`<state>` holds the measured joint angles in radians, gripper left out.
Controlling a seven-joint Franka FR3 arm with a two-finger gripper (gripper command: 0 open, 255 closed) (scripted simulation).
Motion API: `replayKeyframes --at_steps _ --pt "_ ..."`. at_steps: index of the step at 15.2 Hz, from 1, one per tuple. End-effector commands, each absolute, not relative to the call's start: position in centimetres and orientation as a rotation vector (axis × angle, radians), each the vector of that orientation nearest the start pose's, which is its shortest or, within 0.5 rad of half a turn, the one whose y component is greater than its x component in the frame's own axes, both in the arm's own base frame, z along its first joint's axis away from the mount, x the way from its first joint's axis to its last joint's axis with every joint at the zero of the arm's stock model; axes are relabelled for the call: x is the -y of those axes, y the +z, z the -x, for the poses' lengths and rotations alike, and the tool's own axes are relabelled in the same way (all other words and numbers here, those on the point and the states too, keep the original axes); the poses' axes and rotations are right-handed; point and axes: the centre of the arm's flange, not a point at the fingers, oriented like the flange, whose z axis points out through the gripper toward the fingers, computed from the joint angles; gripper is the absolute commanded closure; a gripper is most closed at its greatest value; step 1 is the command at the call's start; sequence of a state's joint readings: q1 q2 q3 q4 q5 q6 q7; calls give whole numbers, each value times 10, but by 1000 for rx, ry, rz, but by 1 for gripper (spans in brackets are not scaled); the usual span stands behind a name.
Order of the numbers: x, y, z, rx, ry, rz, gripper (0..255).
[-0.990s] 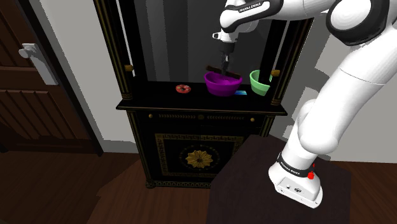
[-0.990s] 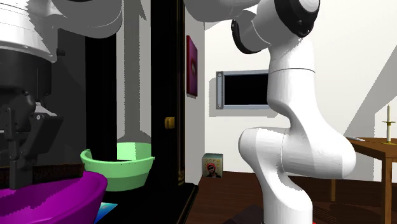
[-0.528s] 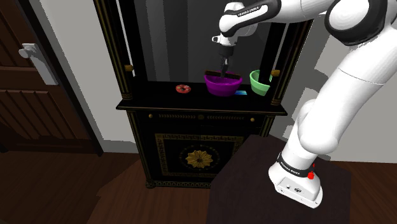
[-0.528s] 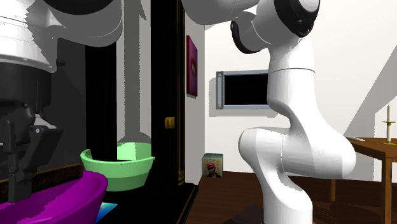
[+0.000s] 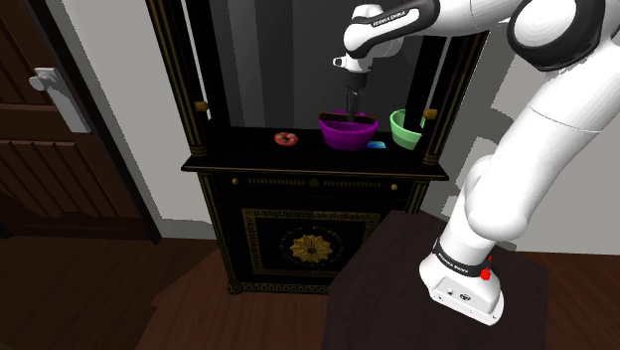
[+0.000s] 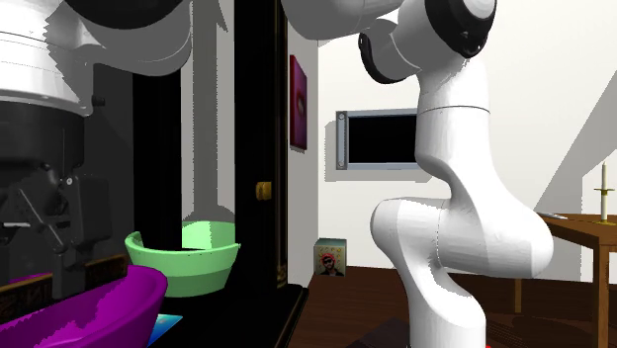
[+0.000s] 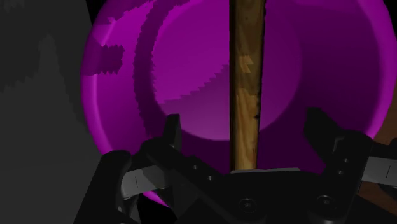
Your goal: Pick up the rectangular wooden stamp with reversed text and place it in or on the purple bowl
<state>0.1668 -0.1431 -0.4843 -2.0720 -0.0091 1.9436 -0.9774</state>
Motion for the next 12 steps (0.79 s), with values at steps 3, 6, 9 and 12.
replayKeyframes --at_steps 3,6,9,12 --pt "170 512 -490 1013 -51 2923 0" --pt "171 536 -489 1013 -51 2923 0" --pt "171 536 -489 1013 -51 2923 0" --pt "171 536 -489 1013 -51 2923 0"
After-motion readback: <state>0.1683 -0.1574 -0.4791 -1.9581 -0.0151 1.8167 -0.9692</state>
